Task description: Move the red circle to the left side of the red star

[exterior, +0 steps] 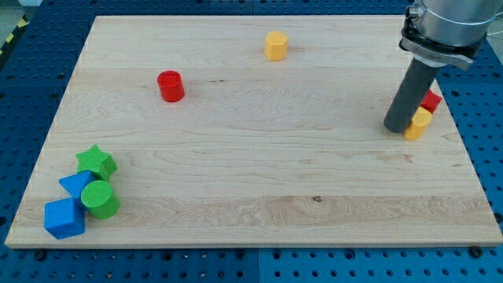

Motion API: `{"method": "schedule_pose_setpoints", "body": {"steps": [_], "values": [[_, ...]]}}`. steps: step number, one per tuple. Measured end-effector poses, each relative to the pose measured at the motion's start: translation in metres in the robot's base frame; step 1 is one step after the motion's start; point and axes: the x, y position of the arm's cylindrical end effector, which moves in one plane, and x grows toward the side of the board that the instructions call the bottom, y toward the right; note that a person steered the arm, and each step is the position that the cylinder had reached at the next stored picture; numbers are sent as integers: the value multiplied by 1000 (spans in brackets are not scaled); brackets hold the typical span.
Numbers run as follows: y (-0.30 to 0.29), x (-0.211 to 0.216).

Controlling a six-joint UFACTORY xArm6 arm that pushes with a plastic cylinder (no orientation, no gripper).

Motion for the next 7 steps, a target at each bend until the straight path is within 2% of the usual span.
{"method": "schedule_pose_setpoints", "body": {"steps": [3,4,5,6,7], "values": [[-6,0],[-100,-9],[-173,-51],[-205,-117],[-280,-143]]}}
